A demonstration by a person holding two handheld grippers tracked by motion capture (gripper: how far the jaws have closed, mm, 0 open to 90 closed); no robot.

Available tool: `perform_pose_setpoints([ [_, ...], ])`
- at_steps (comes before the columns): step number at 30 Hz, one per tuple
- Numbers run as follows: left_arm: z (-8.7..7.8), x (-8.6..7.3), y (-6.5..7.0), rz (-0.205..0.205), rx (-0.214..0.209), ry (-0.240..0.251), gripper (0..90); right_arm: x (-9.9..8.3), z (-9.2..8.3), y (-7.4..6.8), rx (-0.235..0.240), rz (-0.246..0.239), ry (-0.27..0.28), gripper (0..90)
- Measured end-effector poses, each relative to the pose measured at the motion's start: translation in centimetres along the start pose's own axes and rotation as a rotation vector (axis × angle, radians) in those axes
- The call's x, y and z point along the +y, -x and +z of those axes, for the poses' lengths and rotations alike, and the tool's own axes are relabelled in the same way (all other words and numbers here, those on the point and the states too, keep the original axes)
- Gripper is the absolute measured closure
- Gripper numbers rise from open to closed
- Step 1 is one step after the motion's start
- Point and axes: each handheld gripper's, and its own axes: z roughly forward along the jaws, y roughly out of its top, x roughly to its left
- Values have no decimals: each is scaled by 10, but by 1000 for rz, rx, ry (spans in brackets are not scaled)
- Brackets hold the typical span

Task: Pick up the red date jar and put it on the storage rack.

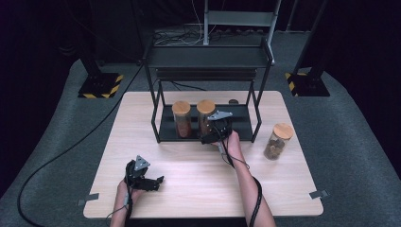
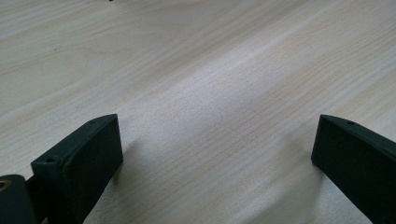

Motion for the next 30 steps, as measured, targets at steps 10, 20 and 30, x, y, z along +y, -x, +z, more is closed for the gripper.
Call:
perform_pose_setpoints([
  [10,0,0,0,1,-2,0,13,-37,-22,-19,3,-32,-35,0],
  [20,0,0,1,3,1,5,13,-83,-42,-31,47,-17,-95,0],
  [30,0,0,1,4,2,5,13,-125,-81,-26,-1,18,-104,0],
])
